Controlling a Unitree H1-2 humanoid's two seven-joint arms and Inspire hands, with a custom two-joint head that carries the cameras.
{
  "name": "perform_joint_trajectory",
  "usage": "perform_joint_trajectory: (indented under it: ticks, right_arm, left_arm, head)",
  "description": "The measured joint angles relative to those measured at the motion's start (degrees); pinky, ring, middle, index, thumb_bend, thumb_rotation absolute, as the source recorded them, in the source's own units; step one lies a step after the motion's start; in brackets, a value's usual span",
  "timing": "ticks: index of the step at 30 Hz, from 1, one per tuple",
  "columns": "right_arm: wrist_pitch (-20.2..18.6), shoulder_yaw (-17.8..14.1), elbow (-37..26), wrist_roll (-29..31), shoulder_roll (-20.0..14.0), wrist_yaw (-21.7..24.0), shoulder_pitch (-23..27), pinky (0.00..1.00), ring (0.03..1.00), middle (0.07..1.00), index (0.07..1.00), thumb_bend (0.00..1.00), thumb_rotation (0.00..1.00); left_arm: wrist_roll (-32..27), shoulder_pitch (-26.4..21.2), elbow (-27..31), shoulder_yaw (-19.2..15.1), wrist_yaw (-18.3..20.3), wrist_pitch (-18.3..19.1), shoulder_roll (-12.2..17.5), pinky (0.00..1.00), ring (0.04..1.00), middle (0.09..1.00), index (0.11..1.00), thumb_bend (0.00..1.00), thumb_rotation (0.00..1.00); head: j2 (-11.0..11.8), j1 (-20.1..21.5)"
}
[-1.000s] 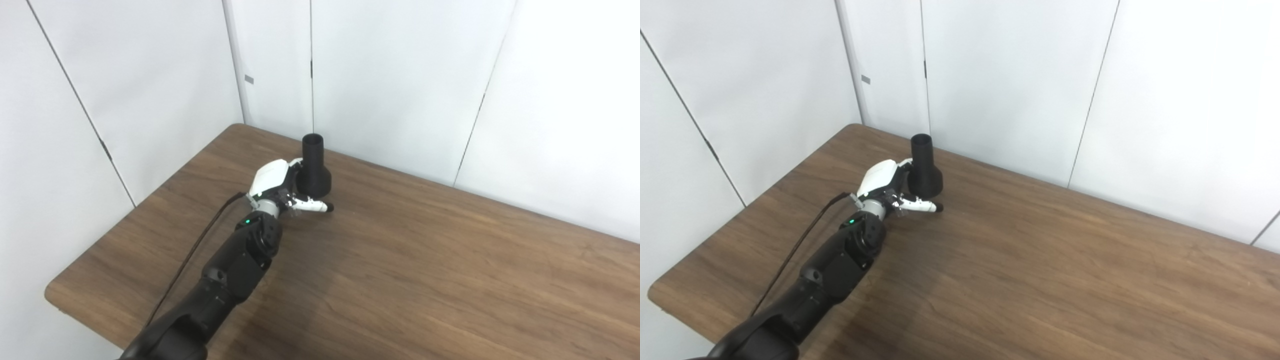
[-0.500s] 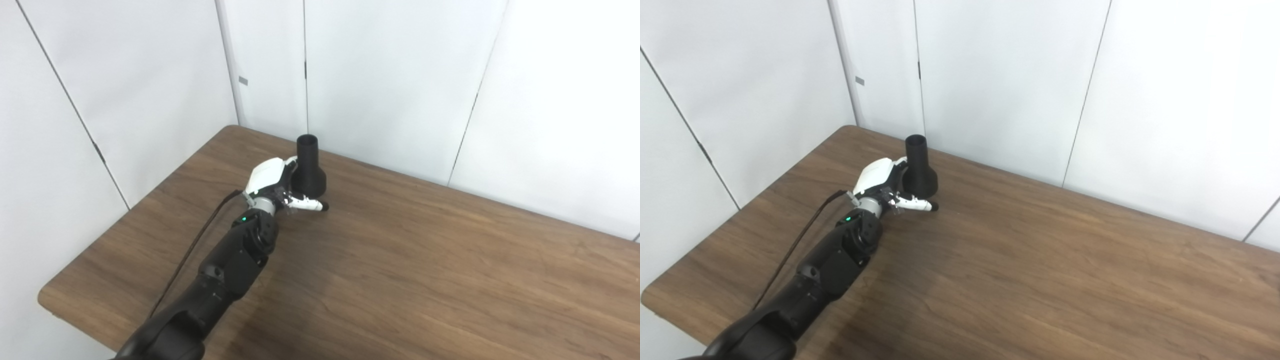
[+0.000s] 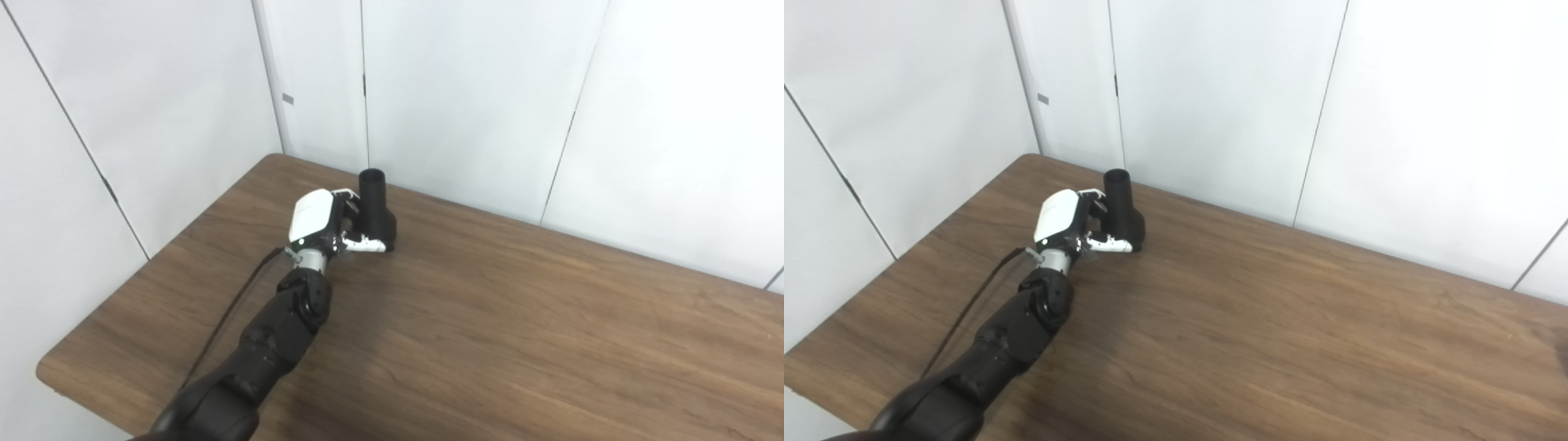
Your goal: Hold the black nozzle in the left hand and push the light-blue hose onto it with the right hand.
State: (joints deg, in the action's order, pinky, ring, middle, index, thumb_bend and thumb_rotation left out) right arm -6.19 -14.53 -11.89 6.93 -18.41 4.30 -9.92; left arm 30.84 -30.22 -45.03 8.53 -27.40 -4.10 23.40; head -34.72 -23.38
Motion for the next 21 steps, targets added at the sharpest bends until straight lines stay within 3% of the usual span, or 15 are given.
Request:
perform_joint_trajectory:
  ticks: [7, 10, 15, 18, 21]
  right_arm:
    - [-0.01, 0.00, -0.05, 0.38, -0.09, 0.32, -0.13, 0.44, 0.578, 0.622, 0.494, 0.50, 0.18]
    - [0.00, 0.00, -0.06, 0.52, -0.12, 0.61, -0.16, 0.45, 0.584, 0.626, 0.494, 0.50, 0.18]
    - [0.08, 0.00, -0.06, 0.41, -0.37, 0.82, -0.24, 0.46, 0.590, 0.632, 0.495, 0.50, 0.18]
    - [0.09, 0.01, -0.17, 0.35, -0.35, 0.88, -0.26, 0.46, 0.589, 0.632, 0.495, 0.50, 0.18]
    - [0.08, 0.02, -0.35, 0.33, -0.34, 0.90, -0.39, 0.45, 0.584, 0.628, 0.495, 0.50, 0.18]
  left_arm:
    - [2.17, -0.38, -0.92, 4.34, -0.57, -4.15, 0.95, 0.45, 0.437, 0.448, 0.508, 0.50, 0.00]
    - [3.45, -0.37, -0.92, 5.83, -0.94, -5.25, 1.27, 0.43, 0.400, 0.440, 0.518, 0.50, 0.00]
    - [5.44, -0.36, -0.92, 7.10, -1.29, -5.27, 1.46, 0.53, 0.404, 0.443, 0.529, 0.50, 0.00]
    - [6.63, -0.25, -0.94, 7.47, -1.74, -6.09, 1.53, 0.51, 0.390, 0.442, 0.533, 0.50, 0.00]
    - [7.37, -0.15, -0.94, 7.70, -2.02, -7.21, 1.66, 0.56, 0.391, 0.446, 0.527, 0.50, 0.00]
  head:
    - [-0.35, -0.09]
    - [-0.53, 0.09]
    - [-0.70, 0.61]
    - [-0.62, 1.05]
    - [-0.62, 2.19]
